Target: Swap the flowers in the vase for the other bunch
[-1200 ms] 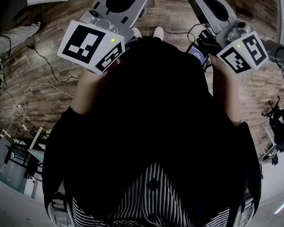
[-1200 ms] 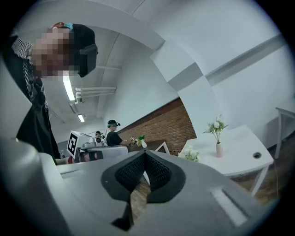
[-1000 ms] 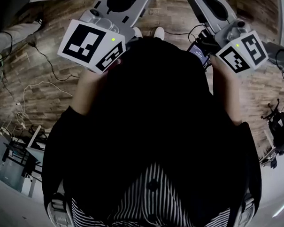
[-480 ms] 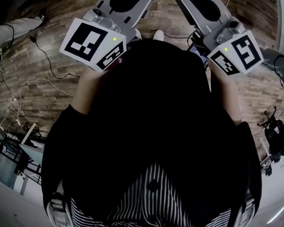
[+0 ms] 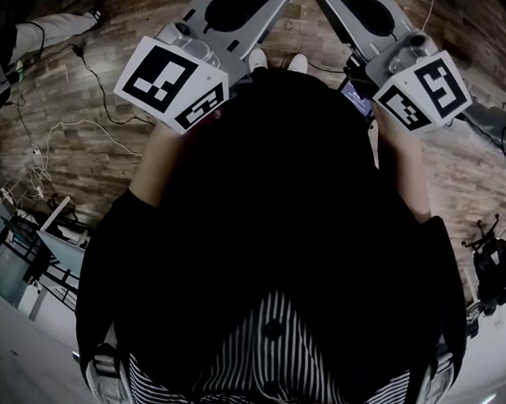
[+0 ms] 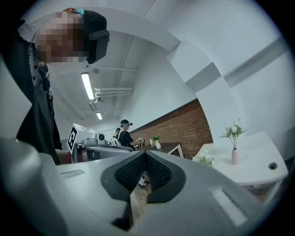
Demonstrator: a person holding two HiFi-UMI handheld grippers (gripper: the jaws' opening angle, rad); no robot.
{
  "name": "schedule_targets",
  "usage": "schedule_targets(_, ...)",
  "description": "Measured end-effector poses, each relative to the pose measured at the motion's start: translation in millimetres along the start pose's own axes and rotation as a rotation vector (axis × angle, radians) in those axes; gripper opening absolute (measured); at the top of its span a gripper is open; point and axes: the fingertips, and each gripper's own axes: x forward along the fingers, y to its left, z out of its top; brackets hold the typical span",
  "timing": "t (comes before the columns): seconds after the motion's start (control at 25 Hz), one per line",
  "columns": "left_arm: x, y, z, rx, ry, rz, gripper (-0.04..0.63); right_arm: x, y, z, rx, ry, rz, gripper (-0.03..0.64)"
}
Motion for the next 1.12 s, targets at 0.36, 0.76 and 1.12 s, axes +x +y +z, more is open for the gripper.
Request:
schedule_targets(0.36, 38.4, -44.2, 8.0, 0.026, 0.017, -0.036, 0.000, -70.5, -25.3, 23.9, 0.048, -0.099, 0.003, 0.005)
schedule_targets(0.76, 83.0, -71.8, 24.5, 0.078, 0.008, -0.122, 0.000, -124.3, -52.7, 33.3, 0.056, -0.151, -0.091, 0.005)
schedule_targets(1.12, 107.5, -72.8, 22.7, 0.073, 0.004, -0.214, 0.000, -123.8, -62.1, 36.5, 0.041, -0.155, -0.141, 0.005)
